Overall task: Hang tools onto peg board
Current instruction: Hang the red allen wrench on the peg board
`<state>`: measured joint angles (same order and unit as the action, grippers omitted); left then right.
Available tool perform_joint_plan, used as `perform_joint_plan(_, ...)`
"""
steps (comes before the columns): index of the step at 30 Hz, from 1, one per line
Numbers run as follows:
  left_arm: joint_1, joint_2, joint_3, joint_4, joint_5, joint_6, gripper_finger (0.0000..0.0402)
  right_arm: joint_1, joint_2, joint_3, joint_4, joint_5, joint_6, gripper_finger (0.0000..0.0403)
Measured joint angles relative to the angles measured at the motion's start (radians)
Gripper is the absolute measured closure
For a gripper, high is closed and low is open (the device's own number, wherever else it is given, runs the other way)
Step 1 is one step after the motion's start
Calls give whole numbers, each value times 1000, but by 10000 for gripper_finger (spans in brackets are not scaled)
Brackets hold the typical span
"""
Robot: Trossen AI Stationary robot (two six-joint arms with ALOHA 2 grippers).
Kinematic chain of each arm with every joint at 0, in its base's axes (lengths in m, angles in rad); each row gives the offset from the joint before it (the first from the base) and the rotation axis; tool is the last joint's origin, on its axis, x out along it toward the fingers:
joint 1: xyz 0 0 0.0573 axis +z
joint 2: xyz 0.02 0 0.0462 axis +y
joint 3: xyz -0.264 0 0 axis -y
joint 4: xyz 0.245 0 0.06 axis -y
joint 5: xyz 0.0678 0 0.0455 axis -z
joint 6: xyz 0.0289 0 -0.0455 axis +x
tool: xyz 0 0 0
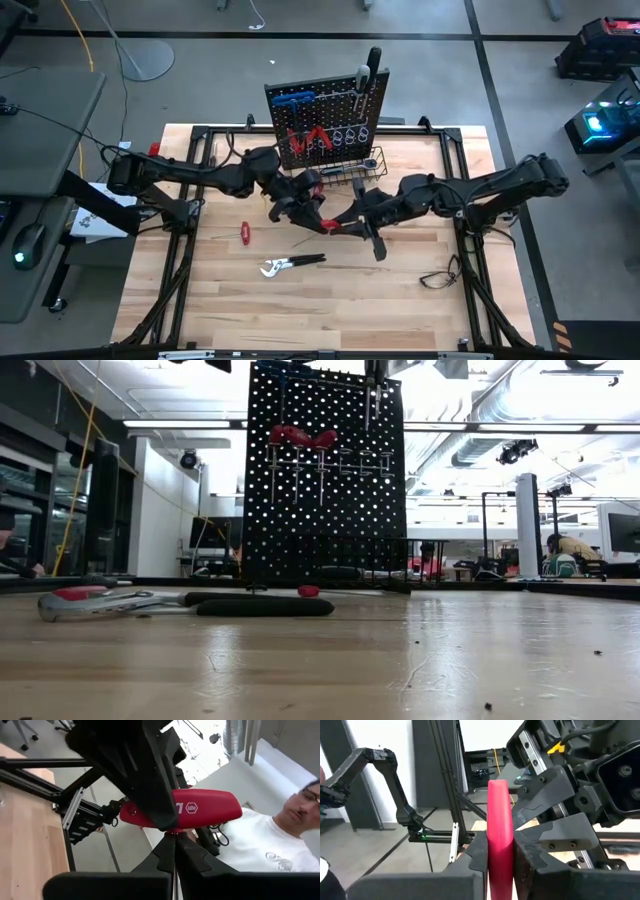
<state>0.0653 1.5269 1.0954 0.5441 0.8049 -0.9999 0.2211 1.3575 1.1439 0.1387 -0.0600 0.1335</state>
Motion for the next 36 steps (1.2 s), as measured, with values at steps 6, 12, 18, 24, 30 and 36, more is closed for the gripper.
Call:
perform_joint_plan(6, 23, -2, 2, -56, -20, -30, 400, 2, -62, 0, -121, 10, 54, 366)
perform_joint_plan(12, 46, -9, 1, -102, 51, -20, 400, 17, -163, 0, -299, 19, 111, 366)
perform_joint_plan(18, 34, -38, -20, -234, 164, 56, 401, 68, -286, 0, -529, 211, 177, 366)
perform_joint_plan(24, -78, -178, -178, -553, -157, 279, 401, 96, -293, 0, -531, 609, 169, 366)
perform_joint_plan(30, -203, -308, -452, -390, -486, 57, 401, 38, -154, 37, -442, 1013, 100, 366)
perform_joint_plan(36, -276, -356, -592, -260, -727, -99, 401, -62, 18, 231, -566, 998, 45, 366)
